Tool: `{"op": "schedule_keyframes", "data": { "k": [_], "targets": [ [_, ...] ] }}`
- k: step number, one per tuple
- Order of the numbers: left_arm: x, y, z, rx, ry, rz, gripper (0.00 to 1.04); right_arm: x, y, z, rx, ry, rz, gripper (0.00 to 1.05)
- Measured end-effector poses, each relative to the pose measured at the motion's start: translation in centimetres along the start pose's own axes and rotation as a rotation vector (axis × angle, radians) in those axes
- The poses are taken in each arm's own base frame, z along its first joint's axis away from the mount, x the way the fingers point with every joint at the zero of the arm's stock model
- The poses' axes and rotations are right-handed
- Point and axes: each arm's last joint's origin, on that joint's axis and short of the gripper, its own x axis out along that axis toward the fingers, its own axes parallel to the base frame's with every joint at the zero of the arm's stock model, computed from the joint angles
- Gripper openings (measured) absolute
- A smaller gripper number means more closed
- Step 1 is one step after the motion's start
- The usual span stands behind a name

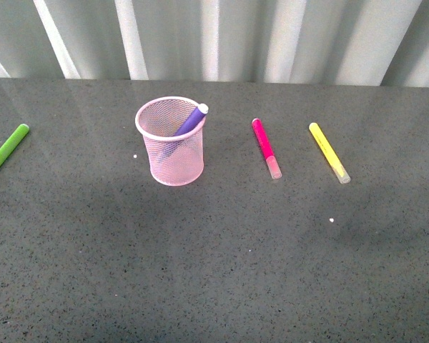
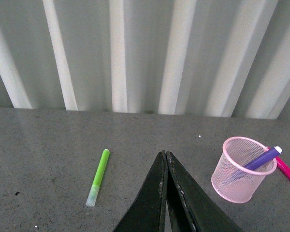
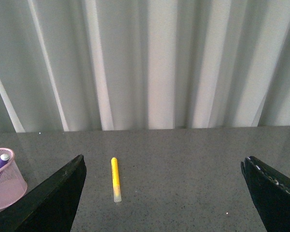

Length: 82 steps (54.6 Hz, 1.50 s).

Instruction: Insert purple and pink pens into pink cup

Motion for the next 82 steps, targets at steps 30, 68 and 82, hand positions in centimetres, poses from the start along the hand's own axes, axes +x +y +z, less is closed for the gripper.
{"op": "schedule_keyframes", "data": {
  "k": [30,68,82],
  "targets": [
    [-2.4,-1.6,1.0,0.002,-0.039,-0.007,0.04,0.0,0.0,0.0,0.0,0.0,0.0,0.98],
    [-3.9,-1.6,1.0,0.002,-0.041,-0.006,0.04,0.0,0.0,0.0,0.0,0.0,0.0,0.98],
    [-5.0,-1.5,0.7,0.002,-0.037,-0.006,0.04,0.0,0.0,0.0,0.0,0.0,0.0,0.98]
  ]
}}
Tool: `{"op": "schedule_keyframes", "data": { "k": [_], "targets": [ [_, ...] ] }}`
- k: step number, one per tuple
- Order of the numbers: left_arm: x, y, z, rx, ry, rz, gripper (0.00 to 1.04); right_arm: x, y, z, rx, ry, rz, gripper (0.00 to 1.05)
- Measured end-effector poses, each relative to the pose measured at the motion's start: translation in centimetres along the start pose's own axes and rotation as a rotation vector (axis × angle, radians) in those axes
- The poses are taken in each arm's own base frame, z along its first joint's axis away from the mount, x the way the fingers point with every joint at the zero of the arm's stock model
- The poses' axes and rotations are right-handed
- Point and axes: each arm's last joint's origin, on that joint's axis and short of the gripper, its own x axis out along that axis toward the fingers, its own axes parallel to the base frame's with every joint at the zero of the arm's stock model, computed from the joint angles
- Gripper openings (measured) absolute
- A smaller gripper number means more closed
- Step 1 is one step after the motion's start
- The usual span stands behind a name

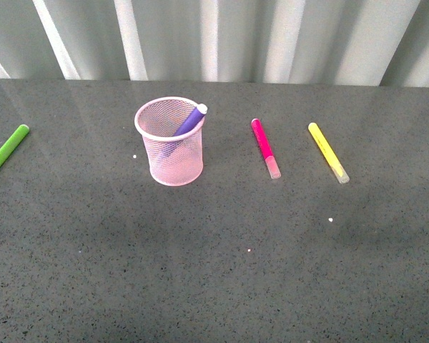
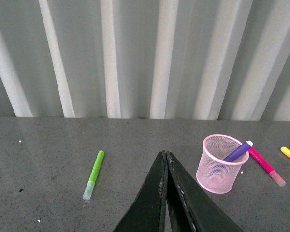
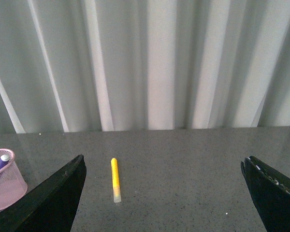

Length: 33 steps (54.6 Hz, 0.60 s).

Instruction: Insert purple and pink pens into pink cup

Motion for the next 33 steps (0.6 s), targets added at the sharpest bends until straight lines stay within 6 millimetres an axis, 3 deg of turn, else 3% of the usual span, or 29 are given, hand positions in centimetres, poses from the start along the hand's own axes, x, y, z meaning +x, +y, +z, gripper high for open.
{"op": "schedule_keyframes", "data": {
  "k": [14,29,33],
  "targets": [
    [0.0,0.0,-0.02,-0.001,0.002,0.0,0.05,0.0,0.0,0.0,0.0,0.0,0.0,0.98],
    [-0.01,0.0,-0.02,0.0,0.002,0.0,0.69,0.0,0.0,0.0,0.0,0.0,0.0,0.98],
    [-0.01,0.0,-0.02,0.0,0.002,0.001,0.81,0.28,-0.08,0.2,0.002,-0.006,0.078,0.98]
  ]
}}
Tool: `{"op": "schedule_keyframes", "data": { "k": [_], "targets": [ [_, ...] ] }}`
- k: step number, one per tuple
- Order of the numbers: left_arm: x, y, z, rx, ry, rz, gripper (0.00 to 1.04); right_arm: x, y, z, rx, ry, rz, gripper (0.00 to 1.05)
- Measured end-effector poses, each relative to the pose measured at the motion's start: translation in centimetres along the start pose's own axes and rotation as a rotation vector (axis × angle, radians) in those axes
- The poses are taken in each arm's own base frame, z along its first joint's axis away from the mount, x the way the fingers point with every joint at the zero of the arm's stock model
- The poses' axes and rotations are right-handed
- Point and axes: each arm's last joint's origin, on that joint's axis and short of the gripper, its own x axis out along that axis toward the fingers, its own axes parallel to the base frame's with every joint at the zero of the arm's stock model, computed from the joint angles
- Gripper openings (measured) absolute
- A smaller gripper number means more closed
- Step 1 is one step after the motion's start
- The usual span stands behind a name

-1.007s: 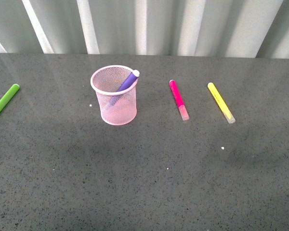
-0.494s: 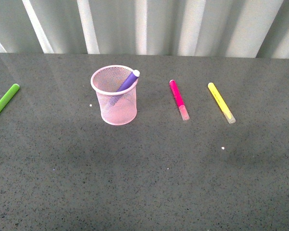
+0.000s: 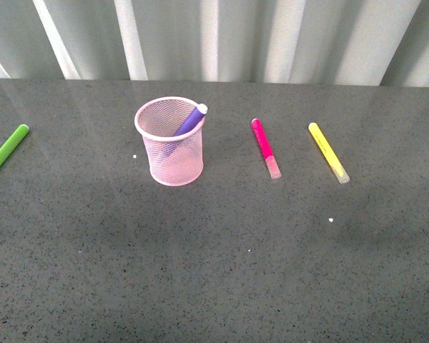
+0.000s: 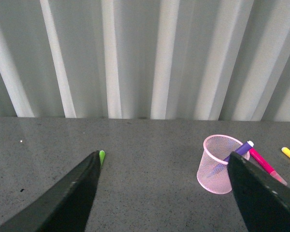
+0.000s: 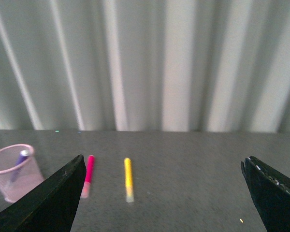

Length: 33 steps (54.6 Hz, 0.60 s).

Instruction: Insert purple and pink pens into pink cup

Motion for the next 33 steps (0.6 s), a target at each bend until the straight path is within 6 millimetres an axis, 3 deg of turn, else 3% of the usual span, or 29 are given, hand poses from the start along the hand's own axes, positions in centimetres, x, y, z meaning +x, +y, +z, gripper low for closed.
{"op": "schedule_keyframes", "data": {
  "k": [4,6,10,15,16,24,29,33],
  "targets": [
    [0.0,0.0,0.0,0.0,0.0,-0.002,0.96,1.6,-0.9,1.1,-0.014,-0.004,0.013,0.98],
    [0.0,0.0,0.0,0.001,0.0,-0.002,1.0,2.4,-1.4,2.7,-0.025,-0.067,-0.014,0.98],
    [0.0,0.0,0.0,0.002,0.0,0.0,0.98,6.9,-3.1,6.2,-0.013,-0.118,-0.102,0.98],
    [0.0,0.0,0.0,0.002,0.0,0.0,0.98,12.0,-4.4,7.2,0.056,-0.016,-0.133,0.98],
    [0.0,0.0,0.0,0.002,0.0,-0.001,0.98,14.1,-4.8,7.1,0.072,0.036,-0.156,0.98],
    [0.0,0.0,0.0,0.002,-0.001,-0.001,0.98,23.3,-5.9,3.5,0.147,0.345,-0.228,0.98],
    [0.0,0.0,0.0,0.002,-0.001,-0.001,0.98,28.5,-5.6,0.3,0.17,0.537,-0.243,0.98],
    [0.0,0.0,0.0,0.002,-0.001,-0.001,0.98,31.1,-4.8,-1.6,0.179,0.643,-0.224,0.98]
  ]
}}
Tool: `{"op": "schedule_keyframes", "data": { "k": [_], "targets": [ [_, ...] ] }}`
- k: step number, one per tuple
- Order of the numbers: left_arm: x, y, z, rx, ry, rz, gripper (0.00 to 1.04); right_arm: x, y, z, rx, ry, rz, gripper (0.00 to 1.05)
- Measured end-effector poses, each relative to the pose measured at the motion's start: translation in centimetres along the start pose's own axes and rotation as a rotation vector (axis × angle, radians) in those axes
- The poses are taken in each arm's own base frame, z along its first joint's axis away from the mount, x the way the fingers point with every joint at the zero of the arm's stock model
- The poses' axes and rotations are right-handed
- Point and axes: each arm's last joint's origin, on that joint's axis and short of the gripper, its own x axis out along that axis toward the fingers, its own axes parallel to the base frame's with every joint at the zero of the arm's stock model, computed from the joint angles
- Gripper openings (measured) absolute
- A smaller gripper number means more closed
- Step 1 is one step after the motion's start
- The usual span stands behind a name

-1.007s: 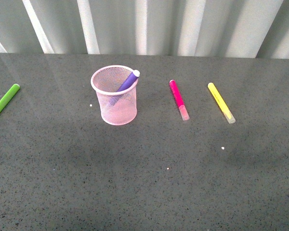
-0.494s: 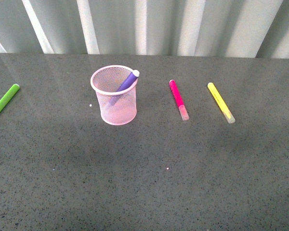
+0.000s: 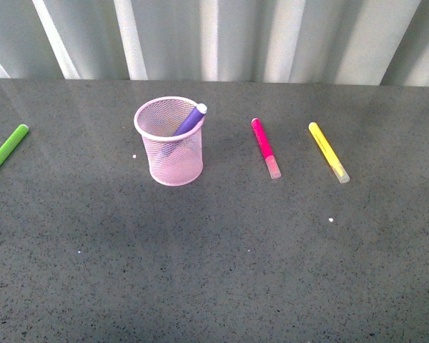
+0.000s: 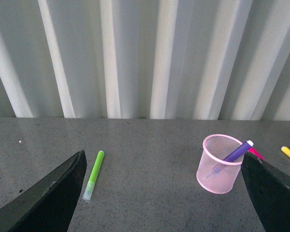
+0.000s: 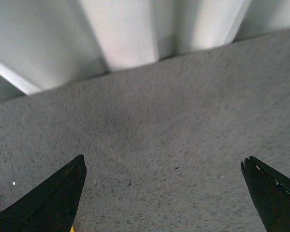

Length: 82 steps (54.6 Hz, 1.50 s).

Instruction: Insert purple and pink pens into pink cup

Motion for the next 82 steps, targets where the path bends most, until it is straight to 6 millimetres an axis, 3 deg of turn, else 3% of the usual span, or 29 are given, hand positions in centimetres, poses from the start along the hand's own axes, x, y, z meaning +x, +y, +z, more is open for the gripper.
{"op": "schedule_keyframes", "data": {
  "k": [9,26,43,61,82],
  "targets": [
    [0.0,0.0,0.0,0.0,0.0,0.0,0.98,4.2,4.0,-1.7,-0.075,0.169,0.056,0.98],
    [0.0,0.0,0.0,0.0,0.0,0.0,0.98,6.9,11.5,-4.4,-0.277,0.283,0.195,0.98],
    [0.0,0.0,0.0,0.0,0.0,0.0,0.98,8.9,13.9,-6.6,-0.375,0.339,0.266,0.98],
    [0.0,0.0,0.0,0.0,0.0,0.0,0.98,9.1,16.8,-7.7,-0.421,0.337,0.364,0.98],
    [0.0,0.0,0.0,0.0,0.0,0.0,0.98,10.0,17.6,-9.8,-0.432,0.351,0.39,0.98]
  ]
}}
